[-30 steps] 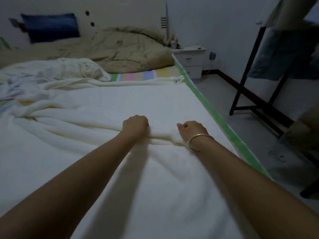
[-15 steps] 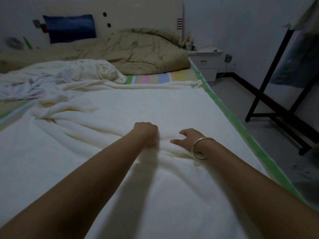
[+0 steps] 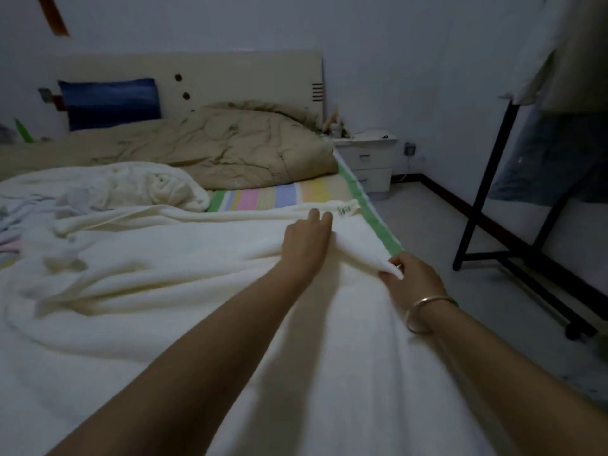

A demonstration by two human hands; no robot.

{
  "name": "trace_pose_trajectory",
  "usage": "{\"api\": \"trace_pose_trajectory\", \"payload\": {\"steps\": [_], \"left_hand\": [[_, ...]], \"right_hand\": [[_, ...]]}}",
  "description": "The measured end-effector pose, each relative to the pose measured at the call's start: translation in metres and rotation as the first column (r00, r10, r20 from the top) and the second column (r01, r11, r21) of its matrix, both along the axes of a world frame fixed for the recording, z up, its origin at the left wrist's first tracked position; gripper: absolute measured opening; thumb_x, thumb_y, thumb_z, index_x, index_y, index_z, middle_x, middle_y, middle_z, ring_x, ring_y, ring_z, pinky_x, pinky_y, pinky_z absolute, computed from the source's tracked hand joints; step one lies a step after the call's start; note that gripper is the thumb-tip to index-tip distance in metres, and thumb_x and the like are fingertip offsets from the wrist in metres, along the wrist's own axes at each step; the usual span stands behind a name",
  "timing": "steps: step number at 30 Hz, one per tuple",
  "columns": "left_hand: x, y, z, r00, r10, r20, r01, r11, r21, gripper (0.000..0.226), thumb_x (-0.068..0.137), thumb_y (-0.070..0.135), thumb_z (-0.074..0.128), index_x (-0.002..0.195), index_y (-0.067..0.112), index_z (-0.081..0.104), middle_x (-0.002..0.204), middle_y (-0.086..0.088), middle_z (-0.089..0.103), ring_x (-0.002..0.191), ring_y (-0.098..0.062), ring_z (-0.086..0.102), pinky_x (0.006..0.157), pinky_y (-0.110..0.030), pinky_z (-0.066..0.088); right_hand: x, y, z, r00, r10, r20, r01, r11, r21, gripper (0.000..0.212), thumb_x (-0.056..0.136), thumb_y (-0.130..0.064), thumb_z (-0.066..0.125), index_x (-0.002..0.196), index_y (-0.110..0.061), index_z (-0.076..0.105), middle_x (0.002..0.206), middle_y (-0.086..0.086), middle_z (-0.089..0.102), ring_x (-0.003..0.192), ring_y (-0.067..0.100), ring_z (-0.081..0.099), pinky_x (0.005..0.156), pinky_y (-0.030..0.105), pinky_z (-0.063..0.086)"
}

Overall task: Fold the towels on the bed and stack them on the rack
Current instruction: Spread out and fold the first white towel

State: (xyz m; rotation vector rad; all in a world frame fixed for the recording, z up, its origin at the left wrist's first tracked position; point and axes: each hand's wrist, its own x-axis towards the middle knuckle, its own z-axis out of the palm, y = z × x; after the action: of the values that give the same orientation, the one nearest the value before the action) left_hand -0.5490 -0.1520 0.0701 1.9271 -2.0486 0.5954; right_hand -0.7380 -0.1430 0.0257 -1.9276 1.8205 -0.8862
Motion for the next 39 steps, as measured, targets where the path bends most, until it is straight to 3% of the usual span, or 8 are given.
{"api": "trace_pose_trajectory", "payload": {"steps": [7, 14, 18, 25, 28, 32, 35, 39], "left_hand": [[-0.05, -0.09, -0.102, 0.934, -0.088, -0.346, 0.159, 0.97, 0.183, 0.027, 0.082, 0.008, 0.05, 0.108, 0.007, 0.055, 0.109, -0.015, 0.052, 0.098, -0.036, 0.055, 0.076, -0.04, 0.039], [0.006, -0.104, -0.111, 0.622, -0.23, -0.748, 0.271, 0.96, -0.07, 0.041, 0.074, 0.011, 0.042, 0.11, 0.013, 0.061, 0.111, -0.004, 0.057, 0.096, -0.022, 0.058, 0.083, -0.034, 0.045], [0.085, -0.108, -0.087, 0.934, 0.146, -0.327, -0.104, 0.984, 0.144, 0.03, 0.092, 0.022, 0.05, 0.121, 0.021, 0.056, 0.119, -0.001, 0.06, 0.114, -0.024, 0.05, 0.092, -0.033, 0.036], [0.159, -0.117, -0.05, 0.924, 0.38, 0.042, -0.263, 0.549, 0.793, 0.065, 0.08, 0.063, 0.063, 0.119, 0.011, 0.064, 0.122, -0.006, 0.063, 0.104, -0.024, 0.06, 0.087, -0.029, 0.044], [0.17, -0.116, -0.034, 0.929, 0.36, 0.085, -0.274, 0.514, 0.813, 0.043, 0.081, 0.052, 0.067, 0.097, 0.012, 0.066, 0.105, -0.006, 0.066, 0.083, -0.022, 0.059, 0.074, -0.028, 0.045], [0.165, -0.117, -0.038, 0.904, 0.427, 0.035, -0.346, 0.678, 0.649, 0.015, 0.084, 0.029, 0.064, 0.088, 0.015, 0.06, 0.1, -0.009, 0.064, 0.088, -0.026, 0.06, 0.074, -0.032, 0.046], [0.145, -0.145, -0.039, 0.942, 0.323, -0.088, -0.305, 0.936, 0.175, 0.012, 0.091, 0.017, 0.051, 0.097, 0.013, 0.059, 0.104, -0.009, 0.058, 0.101, -0.029, 0.057, 0.07, -0.033, 0.038], [0.096, -0.195, -0.034, 0.94, -0.166, -0.297, 0.082, 0.958, -0.276, 0.027, 0.086, 0.004, 0.054, 0.111, 0.013, 0.056, 0.124, -0.01, 0.049, 0.116, -0.029, 0.044, 0.082, -0.041, 0.048]], "right_hand": [[-0.042, -0.04, -0.038, 0.931, 0.114, -0.347, -0.039, 0.976, 0.216, 0.018, 0.086, -0.048, 0.057, 0.09, -0.031, 0.053, 0.104, -0.002, 0.066, 0.095, 0.021, 0.062, 0.071, 0.026, 0.041], [0.038, -0.114, -0.027, 0.941, 0.185, -0.282, -0.097, 0.949, 0.3, 0.033, 0.085, -0.039, 0.049, 0.106, -0.017, 0.06, 0.114, 0.009, 0.063, 0.102, 0.029, 0.059, 0.078, 0.029, 0.044], [0.099, -0.158, -0.026, 0.975, 0.158, -0.156, -0.081, 0.908, 0.411, 0.056, 0.098, -0.045, 0.031, 0.131, -0.004, 0.051, 0.138, 0.017, 0.05, 0.124, 0.032, 0.049, 0.099, 0.034, 0.038], [0.156, -0.188, -0.007, 0.93, 0.367, -0.016, -0.284, 0.746, 0.602, 0.043, 0.1, -0.04, 0.043, 0.068, -0.016, 0.058, 0.061, -0.005, 0.056, 0.06, 0.011, 0.044, 0.055, 0.02, 0.036], [0.171, -0.187, -0.007, 0.805, 0.55, -0.224, -0.281, 0.686, 0.671, 0.042, 0.089, -0.059, 0.05, 0.09, -0.018, 0.06, 0.092, 0.001, 0.059, 0.084, 0.019, 0.055, 0.073, 0.025, 0.04], [0.169, -0.189, -0.003, 0.723, 0.636, -0.271, -0.293, 0.637, 0.713, 0.093, 0.065, -0.083, 0.055, 0.131, -0.017, 0.053, 0.135, 0.003, 0.052, 0.117, 0.022, 0.05, 0.1, 0.031, 0.038], [0.15, -0.193, 0.013, 0.801, 0.553, -0.23, -0.281, 0.687, 0.671, 0.082, 0.078, -0.064, 0.063, 0.136, -0.009, 0.046, 0.136, 0.008, 0.05, 0.117, 0.024, 0.052, 0.097, 0.028, 0.041], [0.099, -0.226, 0.022, 0.96, 0.177, -0.217, -0.098, 0.937, 0.335, 0.046, 0.09, -0.034, 0.06, 0.127, -0.008, 0.05, 0.121, 0.015, 0.054, 0.114, 0.029, 0.053, 0.084, 0.03, 0.039]]}}
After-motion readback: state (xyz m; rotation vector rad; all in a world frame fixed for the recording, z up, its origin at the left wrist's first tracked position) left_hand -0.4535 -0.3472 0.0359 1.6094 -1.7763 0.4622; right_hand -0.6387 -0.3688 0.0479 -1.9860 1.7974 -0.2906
